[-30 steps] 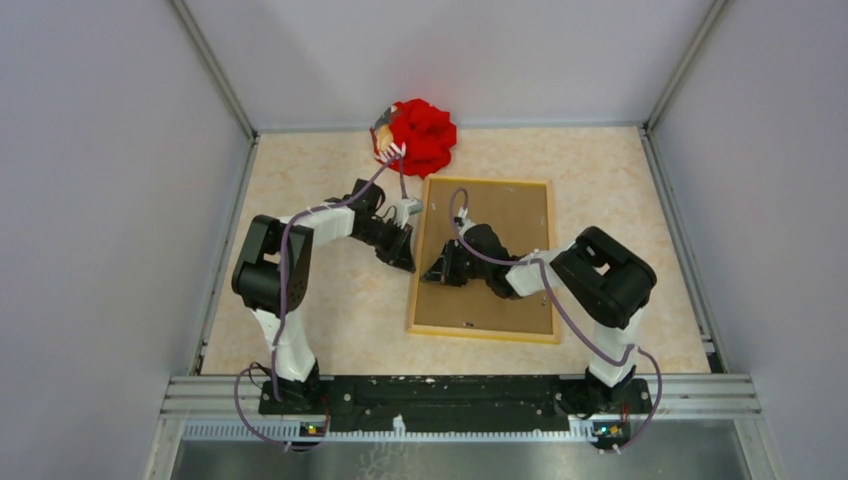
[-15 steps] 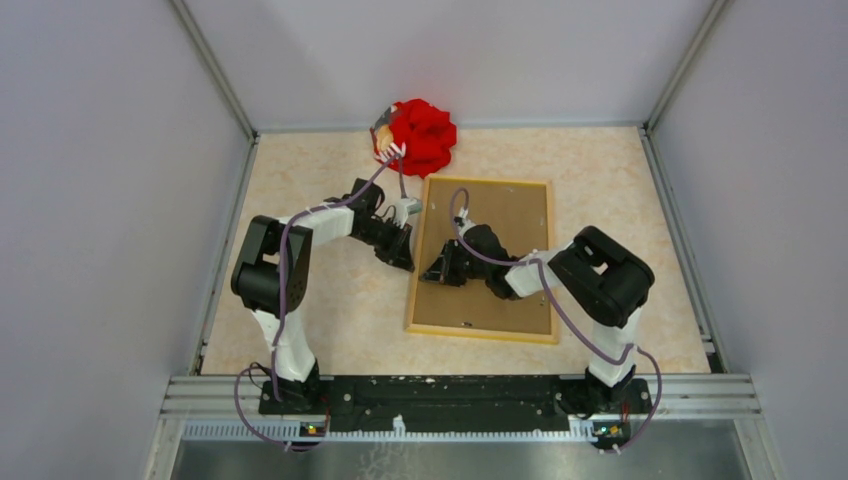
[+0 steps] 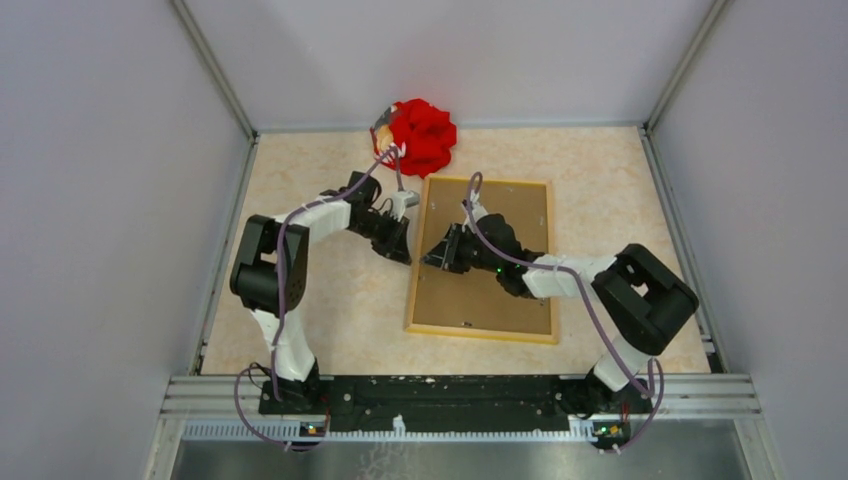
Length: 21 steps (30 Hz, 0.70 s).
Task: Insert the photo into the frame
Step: Install the photo frame at the center of the board.
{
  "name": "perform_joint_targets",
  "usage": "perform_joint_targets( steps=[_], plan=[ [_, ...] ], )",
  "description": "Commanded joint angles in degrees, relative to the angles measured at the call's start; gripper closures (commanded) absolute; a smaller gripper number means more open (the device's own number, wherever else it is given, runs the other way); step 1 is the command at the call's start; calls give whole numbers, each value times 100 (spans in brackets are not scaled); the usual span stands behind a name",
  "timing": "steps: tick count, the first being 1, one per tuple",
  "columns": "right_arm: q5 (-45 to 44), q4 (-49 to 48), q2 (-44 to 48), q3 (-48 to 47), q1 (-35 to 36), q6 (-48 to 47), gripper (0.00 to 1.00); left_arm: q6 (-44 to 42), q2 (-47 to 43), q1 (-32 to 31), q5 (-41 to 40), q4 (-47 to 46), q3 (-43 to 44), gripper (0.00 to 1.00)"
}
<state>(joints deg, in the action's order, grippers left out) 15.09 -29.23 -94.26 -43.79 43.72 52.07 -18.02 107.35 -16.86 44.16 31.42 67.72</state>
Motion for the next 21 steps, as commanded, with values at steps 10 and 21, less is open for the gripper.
perform_joint_targets(
  steps=[10,21],
  plan=[
    [-128,37,-628,178,207,-64,88,516,460,43,-221,-506,686,64],
    [-118,-61,-1079,-21,268,-22,90,697,712,34,-268,-699,666,65]
  ],
)
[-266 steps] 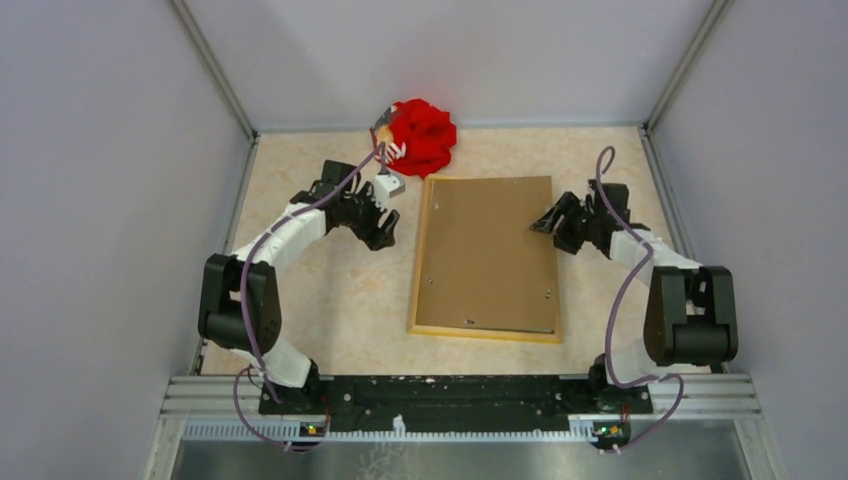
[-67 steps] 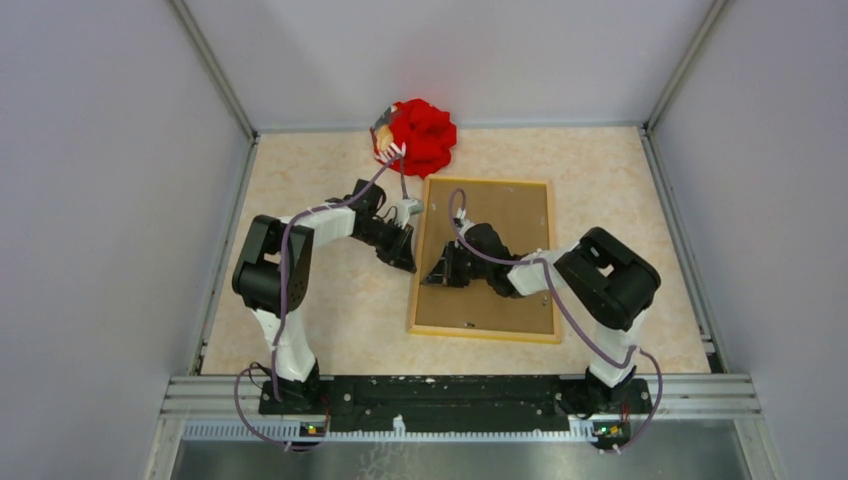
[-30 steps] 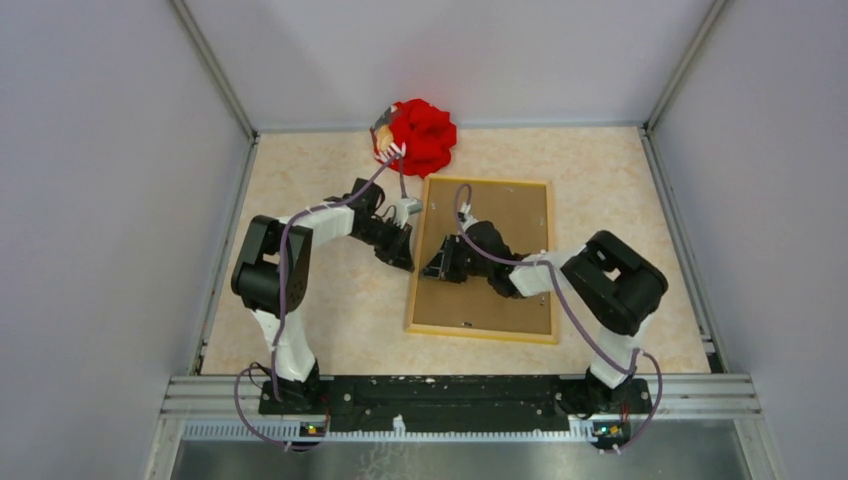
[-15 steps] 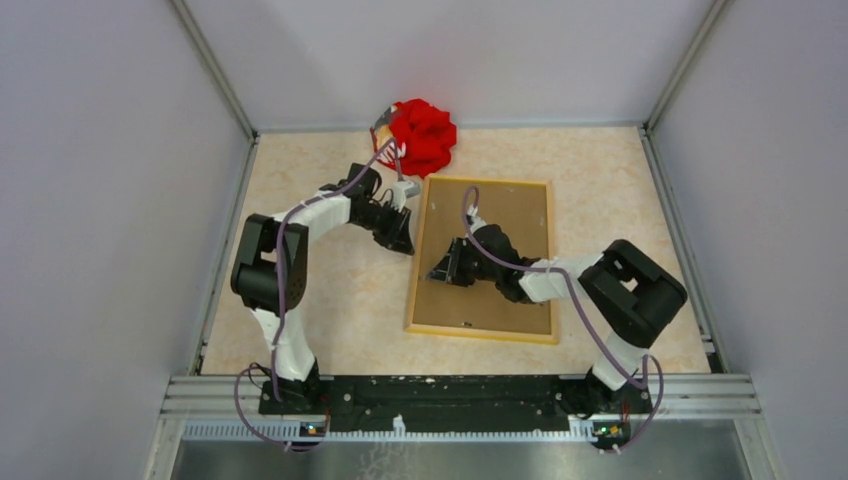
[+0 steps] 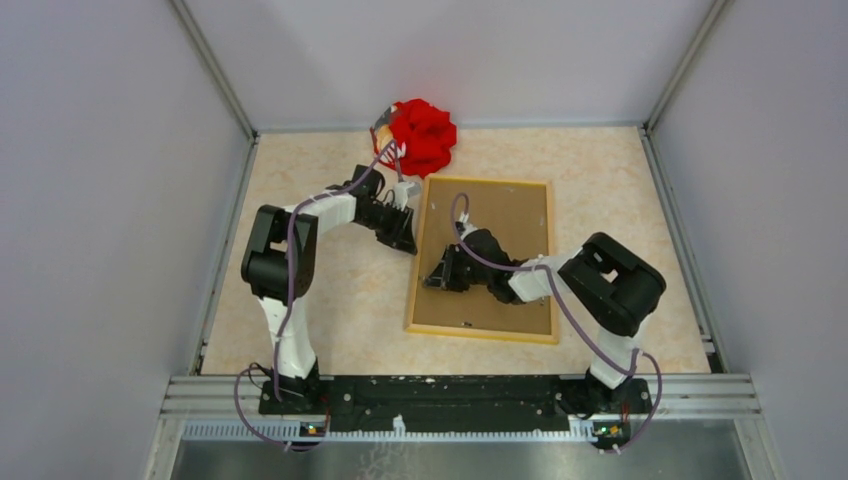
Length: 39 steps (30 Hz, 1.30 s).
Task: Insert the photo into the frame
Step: Install the photo frame at the center of the board.
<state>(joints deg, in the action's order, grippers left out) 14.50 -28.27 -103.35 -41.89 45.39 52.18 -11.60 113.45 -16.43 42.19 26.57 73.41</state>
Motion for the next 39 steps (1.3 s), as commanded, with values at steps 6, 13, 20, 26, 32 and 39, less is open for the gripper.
perform_joint_targets(
  steps=[6,13,20,26,32,39],
  plan=[
    [-82,-194,-383,-412,102,-19,91,9,91,-14,-36,-209,-24,70],
    [-155,-253,-575,-638,103,-45,93,-60,-1,-27,-62,-197,-150,73],
    [-46,-120,-507,-876,100,-154,93,-101,-133,-27,-89,-139,-151,73],
    [-75,645,466,-894,-13,-435,75,-174,-378,-10,-41,195,162,64],
    [-408,1733,1667,-660,-856,-699,51,-205,-560,-9,-74,397,393,45],
    [-1381,3338,2745,-525,-2019,-1344,19,-203,-424,-10,-222,276,458,32]
  ],
)
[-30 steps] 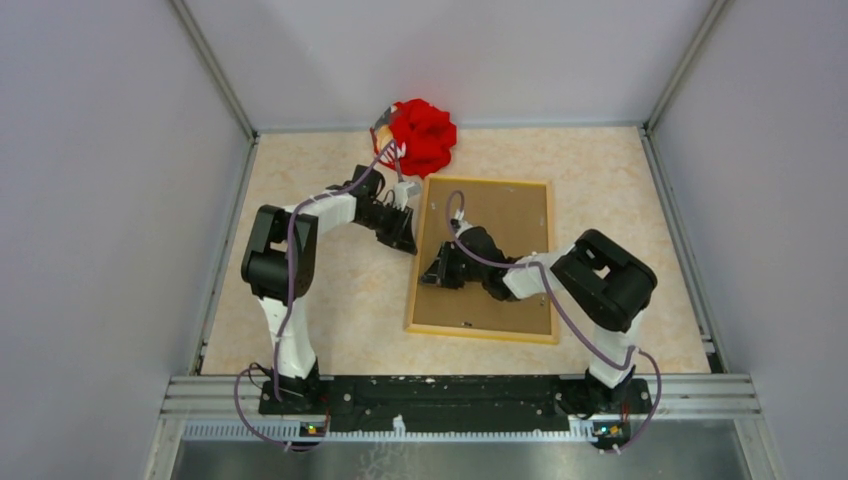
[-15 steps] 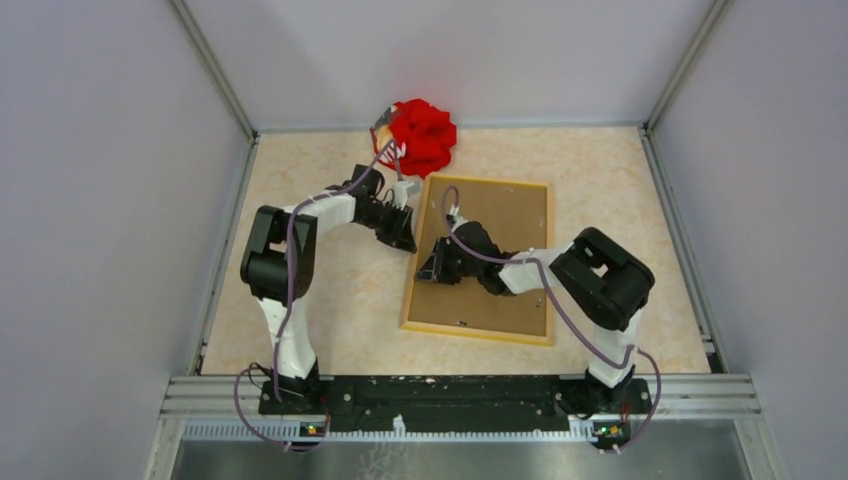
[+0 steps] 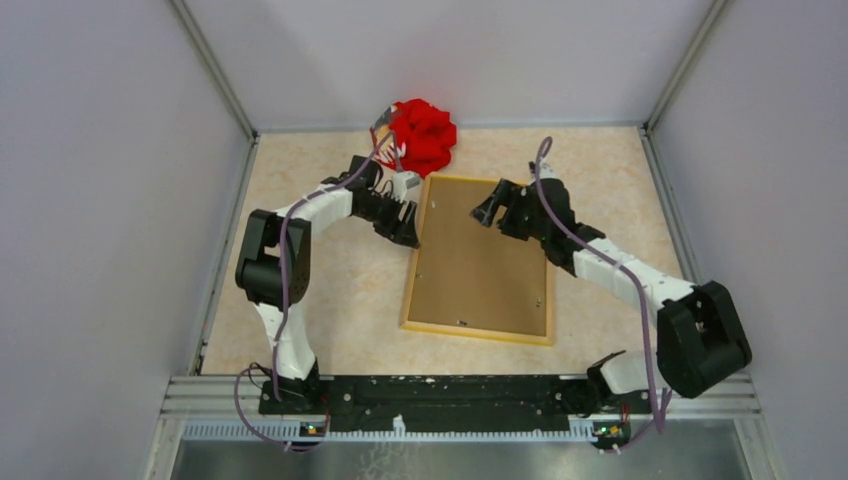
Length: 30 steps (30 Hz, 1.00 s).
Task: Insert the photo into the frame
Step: Install the photo frame at the center of the board.
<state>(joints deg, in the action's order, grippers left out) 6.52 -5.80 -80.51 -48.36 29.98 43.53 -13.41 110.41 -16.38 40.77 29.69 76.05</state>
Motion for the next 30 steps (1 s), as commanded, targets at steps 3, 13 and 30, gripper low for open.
perform_joint_targets(
  steps=[3,13,30],
  plan=[
    [-496,1057,631,142,-813,-577,17,88,56,-14,-66,-115,367,30],
    [371,80,-876,-430,-828,-276,44,320,693,-12,-39,-346,907,42],
    [1215,-355,-3807,-2771,-667,-84,65,354,1117,1,-27,-545,942,73]
  ],
)
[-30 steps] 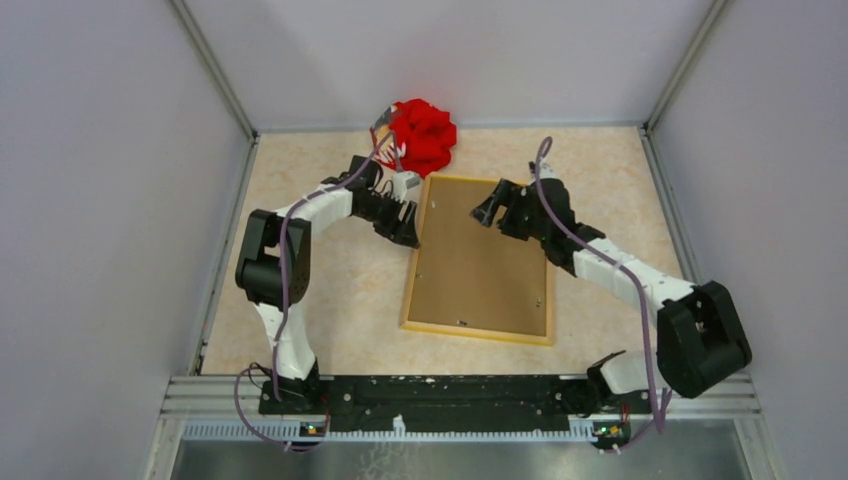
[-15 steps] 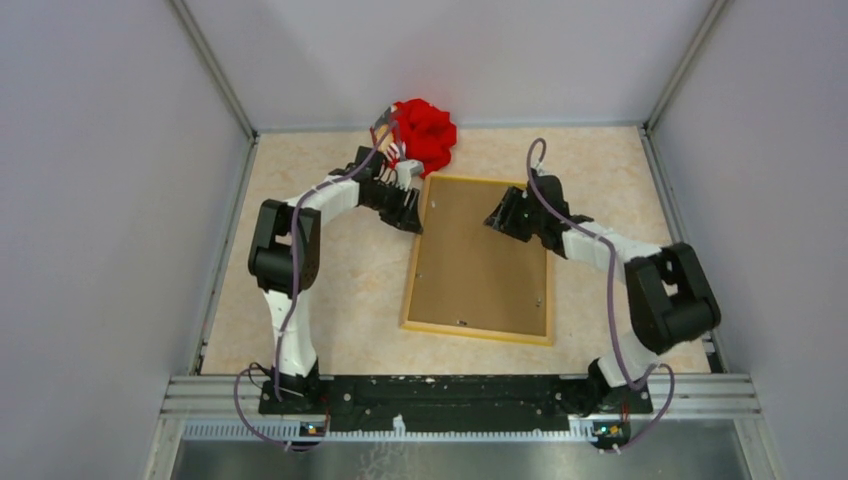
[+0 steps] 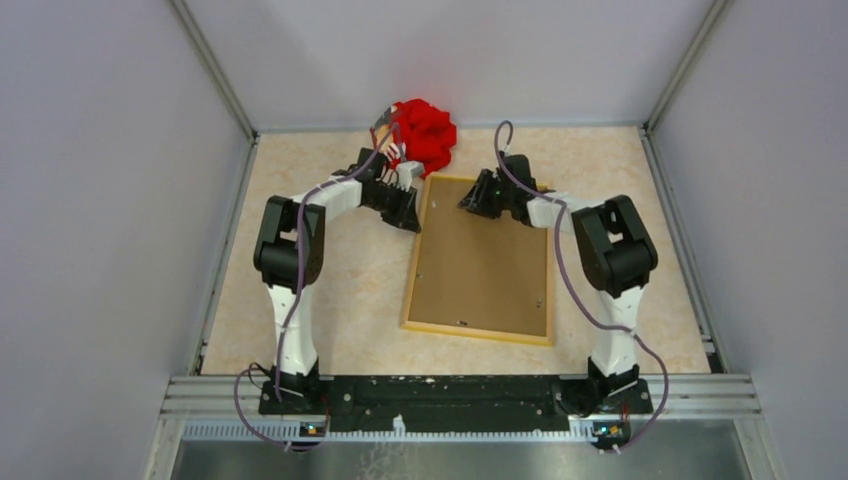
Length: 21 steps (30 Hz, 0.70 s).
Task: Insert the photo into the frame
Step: Install the photo frame at the center of the board.
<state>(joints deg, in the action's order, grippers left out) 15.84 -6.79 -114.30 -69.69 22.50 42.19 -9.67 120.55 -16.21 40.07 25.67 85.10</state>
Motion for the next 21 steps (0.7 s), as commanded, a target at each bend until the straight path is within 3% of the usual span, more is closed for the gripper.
perform_joint_targets(
  steps=[1,5,21],
  plan=[
    [339,-235,-566,-775,91,58,67,-15,82,-14,44,-160,7,74],
    [469,-107,-1036,-1293,173,53,73,-21,27,16,78,-200,-95,77],
    [811,370,-1827,-2212,451,-148,80,-61,-19,32,132,-155,-221,81]
  ],
)
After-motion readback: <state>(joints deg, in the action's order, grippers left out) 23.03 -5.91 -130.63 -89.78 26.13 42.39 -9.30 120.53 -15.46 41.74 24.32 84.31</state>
